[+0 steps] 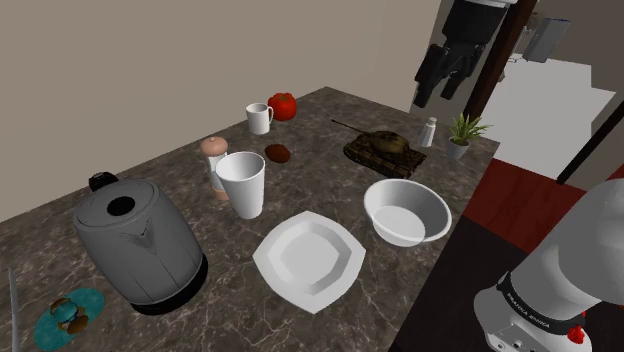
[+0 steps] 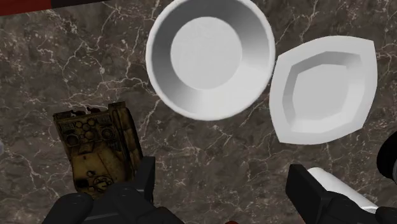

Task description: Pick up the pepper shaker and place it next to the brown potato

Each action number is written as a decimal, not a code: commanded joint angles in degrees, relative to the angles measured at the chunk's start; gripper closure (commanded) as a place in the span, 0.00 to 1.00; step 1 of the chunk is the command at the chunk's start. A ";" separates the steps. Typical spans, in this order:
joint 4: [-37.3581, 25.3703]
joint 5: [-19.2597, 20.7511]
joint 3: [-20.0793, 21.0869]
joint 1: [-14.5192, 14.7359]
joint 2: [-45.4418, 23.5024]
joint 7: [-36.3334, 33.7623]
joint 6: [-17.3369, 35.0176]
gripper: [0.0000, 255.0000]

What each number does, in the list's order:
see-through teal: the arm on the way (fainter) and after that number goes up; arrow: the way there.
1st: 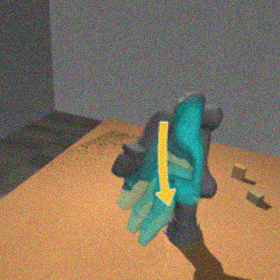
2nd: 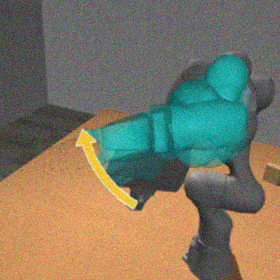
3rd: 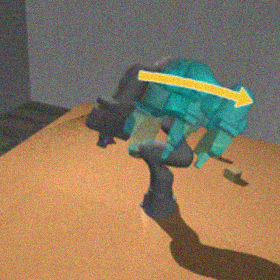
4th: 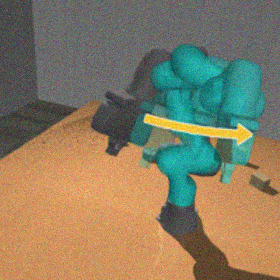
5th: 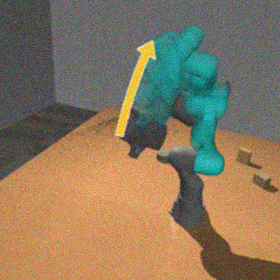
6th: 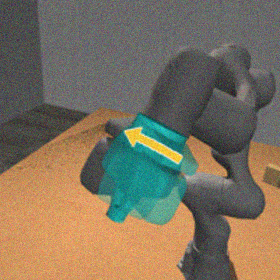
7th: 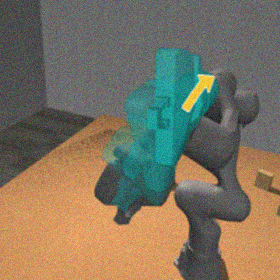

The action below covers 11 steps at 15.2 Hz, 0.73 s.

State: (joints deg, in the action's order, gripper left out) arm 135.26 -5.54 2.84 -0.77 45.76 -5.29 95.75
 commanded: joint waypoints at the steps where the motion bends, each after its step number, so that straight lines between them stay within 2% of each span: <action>1: 0.00 0.00 0.00 0.00 0.00 0.00 0.00 0.00; 11: 2.05 5.89 -11.86 -3.27 -8.08 14.71 8.59 0.00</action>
State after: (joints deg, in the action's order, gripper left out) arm 137.83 -0.11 -7.87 -3.81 39.13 7.94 103.49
